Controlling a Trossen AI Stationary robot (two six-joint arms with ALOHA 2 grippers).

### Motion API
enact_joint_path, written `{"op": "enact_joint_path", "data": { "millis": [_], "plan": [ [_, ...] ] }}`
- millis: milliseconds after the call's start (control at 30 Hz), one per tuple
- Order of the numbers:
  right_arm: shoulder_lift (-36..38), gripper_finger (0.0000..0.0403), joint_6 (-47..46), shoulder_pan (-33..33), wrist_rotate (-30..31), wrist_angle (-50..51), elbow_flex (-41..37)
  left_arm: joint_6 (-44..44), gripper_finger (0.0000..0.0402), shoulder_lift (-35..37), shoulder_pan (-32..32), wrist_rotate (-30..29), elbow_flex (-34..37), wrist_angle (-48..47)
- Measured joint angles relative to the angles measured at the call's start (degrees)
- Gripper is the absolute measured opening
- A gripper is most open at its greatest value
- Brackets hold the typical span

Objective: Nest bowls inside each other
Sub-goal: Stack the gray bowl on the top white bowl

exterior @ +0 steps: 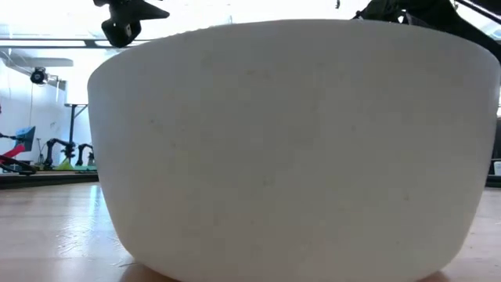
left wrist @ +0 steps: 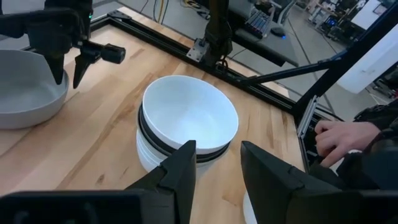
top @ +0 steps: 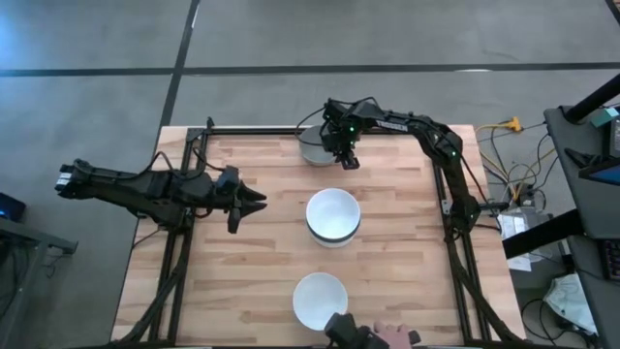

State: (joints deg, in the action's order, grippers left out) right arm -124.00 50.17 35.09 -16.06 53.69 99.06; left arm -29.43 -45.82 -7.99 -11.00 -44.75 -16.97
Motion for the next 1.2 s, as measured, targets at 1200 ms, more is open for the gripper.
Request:
{"op": "enact_joint_path", "data": {
  "millis": [1200],
  "plan": [
    [20.9,0.0008,-18.3,-8.8,1.6,10.2,-0.6,3.4,0.0111,0.2,0.0,0.2,0.0,-0.1]
  ]
}}
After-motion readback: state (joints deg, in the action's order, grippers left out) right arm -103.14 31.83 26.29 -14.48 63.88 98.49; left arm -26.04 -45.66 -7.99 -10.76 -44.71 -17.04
